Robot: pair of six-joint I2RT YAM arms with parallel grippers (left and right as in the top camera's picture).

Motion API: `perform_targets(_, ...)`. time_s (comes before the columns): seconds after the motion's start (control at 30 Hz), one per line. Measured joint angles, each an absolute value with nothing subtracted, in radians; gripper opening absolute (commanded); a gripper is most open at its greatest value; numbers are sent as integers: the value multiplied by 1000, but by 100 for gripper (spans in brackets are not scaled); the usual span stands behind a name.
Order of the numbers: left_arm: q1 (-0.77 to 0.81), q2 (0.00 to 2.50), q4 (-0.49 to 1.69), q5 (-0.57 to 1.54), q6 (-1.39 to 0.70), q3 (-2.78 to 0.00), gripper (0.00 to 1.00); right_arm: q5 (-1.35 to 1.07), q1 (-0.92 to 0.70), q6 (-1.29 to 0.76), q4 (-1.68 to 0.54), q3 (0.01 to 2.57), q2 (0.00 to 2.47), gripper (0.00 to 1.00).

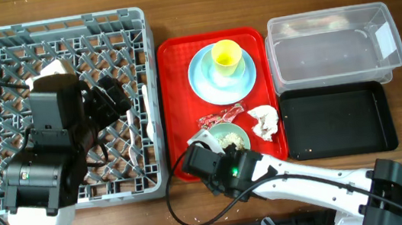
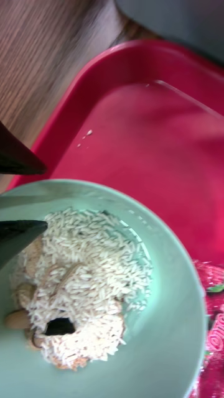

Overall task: Sort waste into correct bins and load items into the dishwasher rack
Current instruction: 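Move the right gripper to the mint-green bowl and grasp its rim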

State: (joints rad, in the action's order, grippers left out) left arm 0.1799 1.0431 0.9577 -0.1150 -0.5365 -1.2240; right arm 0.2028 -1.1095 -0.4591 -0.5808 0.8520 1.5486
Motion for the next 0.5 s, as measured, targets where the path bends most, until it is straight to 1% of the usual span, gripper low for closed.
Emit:
perform_targets(0.07,180,1043,958,-115,-537,-1224,100,203,-1110,-451,-588,852,1549,16)
perform_targets(0.13,180,1043,958,-115,-537,-1224,100,203,-1110,-447,-599,852,1549,15)
perform_targets(0.5,180,1043,958,-115,-537,-1224,100,196,-1110,-367,-587,852,1549,15)
